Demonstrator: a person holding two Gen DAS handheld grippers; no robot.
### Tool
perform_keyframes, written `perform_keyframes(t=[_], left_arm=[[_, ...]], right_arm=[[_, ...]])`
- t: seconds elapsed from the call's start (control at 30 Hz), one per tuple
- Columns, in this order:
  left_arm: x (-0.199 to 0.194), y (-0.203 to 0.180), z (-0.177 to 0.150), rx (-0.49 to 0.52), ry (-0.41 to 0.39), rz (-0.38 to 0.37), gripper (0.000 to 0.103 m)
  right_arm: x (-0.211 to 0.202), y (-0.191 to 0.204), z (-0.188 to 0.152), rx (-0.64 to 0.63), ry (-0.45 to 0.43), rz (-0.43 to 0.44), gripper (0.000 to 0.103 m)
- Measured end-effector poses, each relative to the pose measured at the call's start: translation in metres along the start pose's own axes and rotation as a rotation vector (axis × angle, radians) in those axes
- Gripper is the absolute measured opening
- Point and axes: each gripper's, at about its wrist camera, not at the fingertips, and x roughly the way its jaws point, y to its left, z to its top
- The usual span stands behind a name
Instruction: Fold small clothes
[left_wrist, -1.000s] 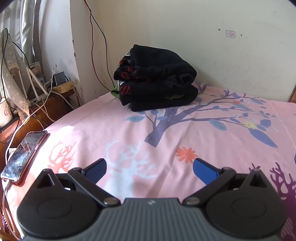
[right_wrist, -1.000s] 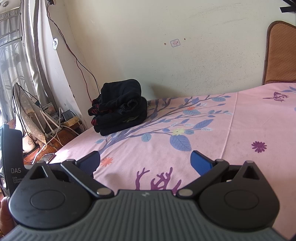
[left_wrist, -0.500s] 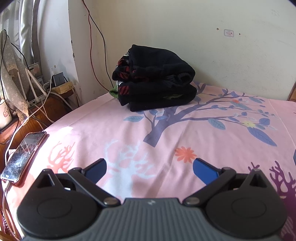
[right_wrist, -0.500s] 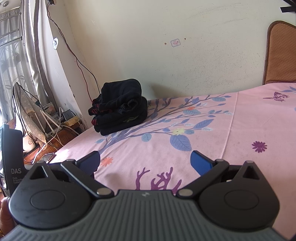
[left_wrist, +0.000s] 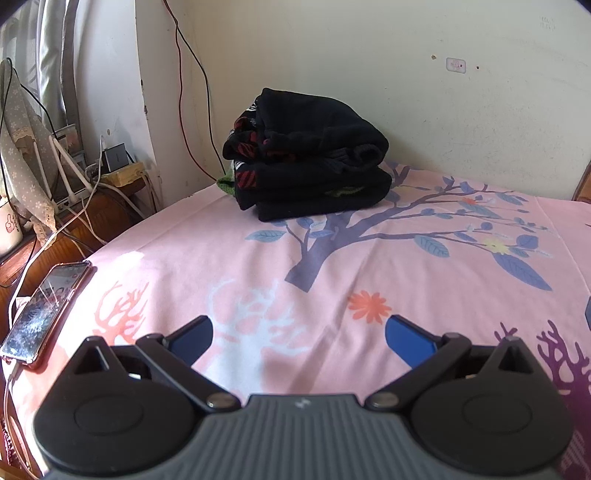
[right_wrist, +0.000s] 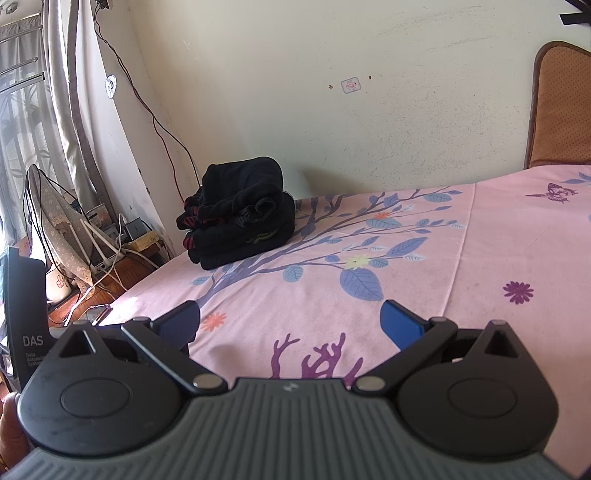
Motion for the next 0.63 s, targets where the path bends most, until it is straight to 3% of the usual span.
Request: perform_keyframes(t=[0.63], left_arm=[[-0.0012,-0.0017,0.0001,0.014,-0.014,-0.017,0.103]], right_arm=[[-0.0003,0.0002,-0.0002,-0.001,0.0,0.0,0.103]])
